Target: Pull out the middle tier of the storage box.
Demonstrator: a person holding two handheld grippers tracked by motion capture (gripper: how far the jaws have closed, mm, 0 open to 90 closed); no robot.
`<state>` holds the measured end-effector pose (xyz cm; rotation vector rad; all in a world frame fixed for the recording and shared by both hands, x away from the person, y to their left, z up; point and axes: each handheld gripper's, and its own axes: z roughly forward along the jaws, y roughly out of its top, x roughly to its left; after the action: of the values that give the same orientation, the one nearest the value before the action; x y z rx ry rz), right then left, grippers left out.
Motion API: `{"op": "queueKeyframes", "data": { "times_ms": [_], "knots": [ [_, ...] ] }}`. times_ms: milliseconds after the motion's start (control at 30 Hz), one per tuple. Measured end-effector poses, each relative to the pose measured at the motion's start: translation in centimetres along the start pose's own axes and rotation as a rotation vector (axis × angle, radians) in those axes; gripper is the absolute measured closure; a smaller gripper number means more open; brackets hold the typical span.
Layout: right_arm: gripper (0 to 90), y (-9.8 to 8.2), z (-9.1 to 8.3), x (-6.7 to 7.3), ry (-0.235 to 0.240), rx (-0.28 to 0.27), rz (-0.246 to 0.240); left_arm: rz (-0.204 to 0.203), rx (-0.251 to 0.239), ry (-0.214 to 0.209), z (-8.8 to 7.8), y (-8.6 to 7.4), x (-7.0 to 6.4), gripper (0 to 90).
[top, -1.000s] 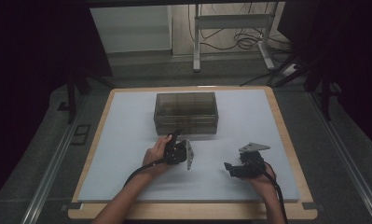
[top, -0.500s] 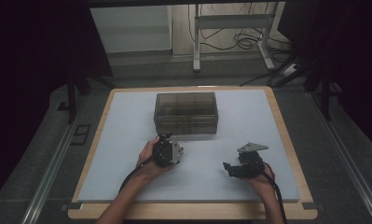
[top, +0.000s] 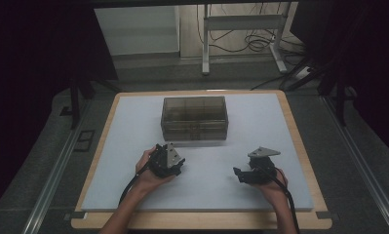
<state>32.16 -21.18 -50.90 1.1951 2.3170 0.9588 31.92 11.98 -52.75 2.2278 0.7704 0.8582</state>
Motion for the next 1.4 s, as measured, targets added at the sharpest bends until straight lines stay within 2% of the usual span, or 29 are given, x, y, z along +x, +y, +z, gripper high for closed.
{"op": "queueKeyframes", "data": {
  "times_ms": [33, 100, 300, 533, 733, 833, 933, 1000, 1067, 1400],
  "knots": [
    [21.2, 0.0, 0.0, 0.0, -0.001, -0.001, 0.001, -0.025, -0.010, -0.011, -0.1, -0.2, 0.1, 27.5],
    [21.2, 0.0, -0.1, -0.1, -0.003, -0.003, 0.003, -0.045, -0.012, -0.032, -0.3, -0.4, 0.2, 27.6],
    [21.2, 0.1, 0.0, -0.2, -0.003, -0.008, 0.002, -0.058, 0.024, -0.063, -0.7, -1.2, 0.3, 26.4],
    [21.2, 0.1, 0.1, -0.2, 0.014, -0.010, -0.003, -0.089, 0.029, -0.083, -1.3, -2.1, 0.6, 26.5],
    [22.2, 0.1, 0.2, -0.3, 0.022, -0.016, -0.008, -0.159, 0.018, -0.108, -1.6, -2.8, 1.6, 26.6],
    [24.1, 0.2, 0.1, -0.4, 0.014, -0.032, -0.008, -0.172, 0.014, -0.116, -1.7, -3.0, 1.9, 27.0],
    [24.3, 0.3, 0.2, -0.5, 0.015, -0.040, -0.006, -0.202, 0.004, -0.118, -1.9, -3.2, 2.4, 27.1],
    [24.5, 0.3, 0.2, -0.7, 0.061, -0.054, 0.014, -0.216, 0.002, -0.121, -2.0, -3.3, 2.7, 27.4],
    [24.5, 0.3, 0.2, -0.8, 0.068, -0.056, 0.015, -0.234, -0.006, -0.125, -2.1, -3.5, 2.9, 27.5],
    [28.3, 0.8, 0.5, -1.1, 0.077, -0.069, 0.018, -0.264, -0.012, -0.125, -2.3, -3.5, 3.5, 29.3]
  ]
}}
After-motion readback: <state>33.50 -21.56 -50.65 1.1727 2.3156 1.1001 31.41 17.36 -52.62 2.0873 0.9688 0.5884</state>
